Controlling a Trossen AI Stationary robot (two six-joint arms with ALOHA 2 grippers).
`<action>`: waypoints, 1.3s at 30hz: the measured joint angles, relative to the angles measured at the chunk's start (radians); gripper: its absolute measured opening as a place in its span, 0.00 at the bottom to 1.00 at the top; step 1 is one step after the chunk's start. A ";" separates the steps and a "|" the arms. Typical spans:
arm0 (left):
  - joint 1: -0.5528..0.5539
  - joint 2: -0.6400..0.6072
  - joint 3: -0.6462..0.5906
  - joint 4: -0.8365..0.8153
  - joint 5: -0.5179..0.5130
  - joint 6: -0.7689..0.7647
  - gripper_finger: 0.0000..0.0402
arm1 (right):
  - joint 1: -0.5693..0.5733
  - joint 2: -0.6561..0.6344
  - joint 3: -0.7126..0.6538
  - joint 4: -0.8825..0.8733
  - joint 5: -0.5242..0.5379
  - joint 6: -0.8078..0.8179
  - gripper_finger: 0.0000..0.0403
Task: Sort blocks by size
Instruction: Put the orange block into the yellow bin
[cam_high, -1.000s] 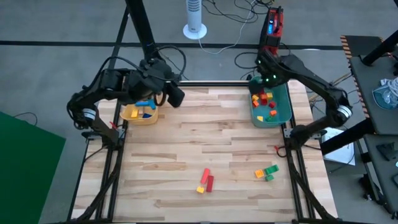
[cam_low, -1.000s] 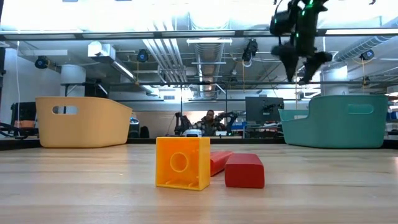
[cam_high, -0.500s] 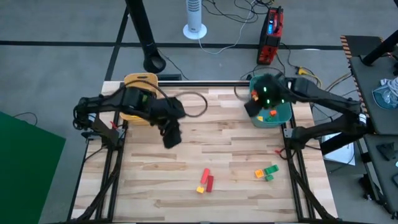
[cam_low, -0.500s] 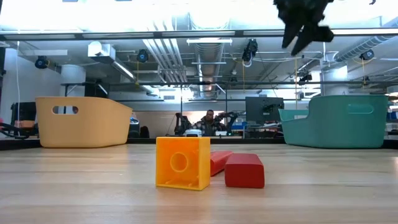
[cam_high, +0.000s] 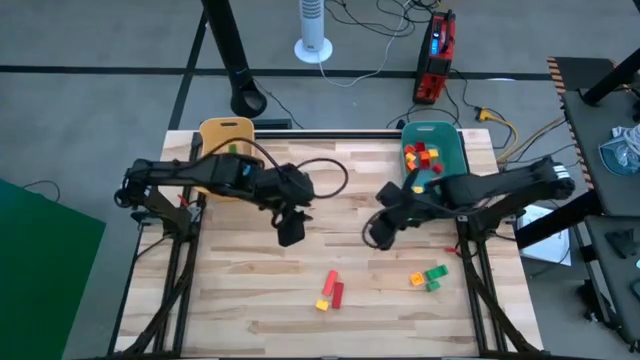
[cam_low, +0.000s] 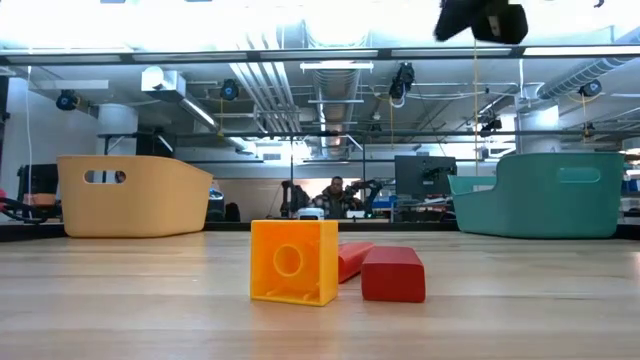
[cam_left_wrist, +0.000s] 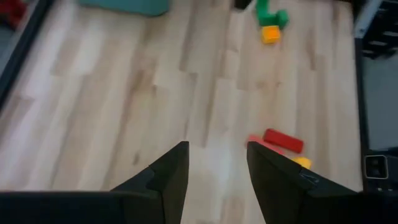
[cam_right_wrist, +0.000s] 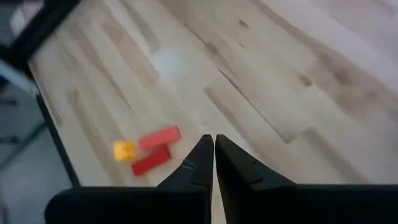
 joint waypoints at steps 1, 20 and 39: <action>0.000 -0.002 -0.027 0.034 0.026 0.003 0.37 | 0.000 0.012 0.004 0.009 0.000 0.032 0.02; -0.196 0.080 -0.101 0.098 0.093 -0.741 0.37 | 0.071 -0.064 0.163 -0.473 0.063 -0.090 0.02; -0.275 0.369 -0.101 0.322 0.170 -0.879 0.37 | 0.120 -0.380 -0.350 -0.013 0.097 -0.204 0.02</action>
